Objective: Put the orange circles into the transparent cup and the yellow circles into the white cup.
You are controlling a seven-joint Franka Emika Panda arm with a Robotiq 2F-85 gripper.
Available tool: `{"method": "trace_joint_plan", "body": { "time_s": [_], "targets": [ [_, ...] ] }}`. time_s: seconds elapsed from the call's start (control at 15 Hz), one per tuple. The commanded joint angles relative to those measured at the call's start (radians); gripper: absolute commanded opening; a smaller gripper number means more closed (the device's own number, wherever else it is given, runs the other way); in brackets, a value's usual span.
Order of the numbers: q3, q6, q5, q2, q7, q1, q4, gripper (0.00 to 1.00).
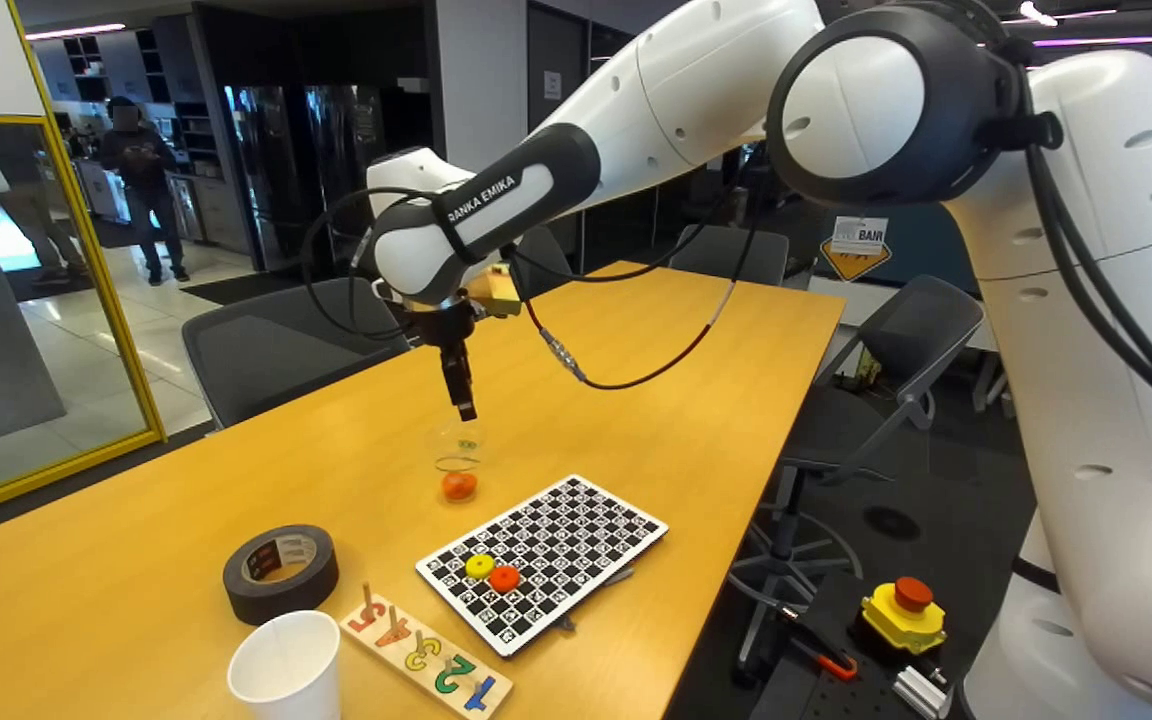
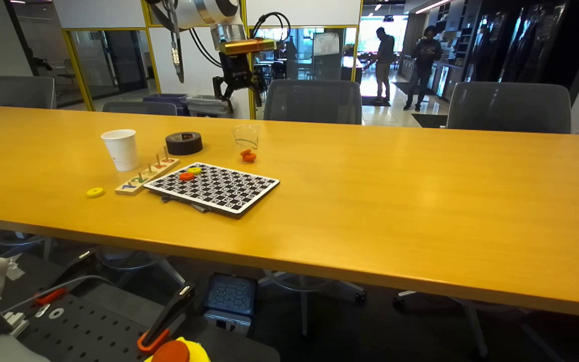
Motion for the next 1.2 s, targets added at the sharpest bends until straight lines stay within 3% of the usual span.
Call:
{"method": "trace_joint_plan", "body": {
  "time_s": [0.0, 0.4, 0.73, 1.13],
  "targets": [
    [0.003, 0.011, 0.049, -0.144, 0.127, -0.018, -0.162, 1.00],
    [0.026, 0.056, 0.182, -0.299, 0.342, -0.014, -0.410, 1.00],
    [0.053, 0.201, 0.285, -0.336, 0.517, 0.019, -0.551, 1.00],
    [0.050, 0.397, 0.253, -0.316, 0.734, 0.067, -0.652, 1.00]
  ]
}}
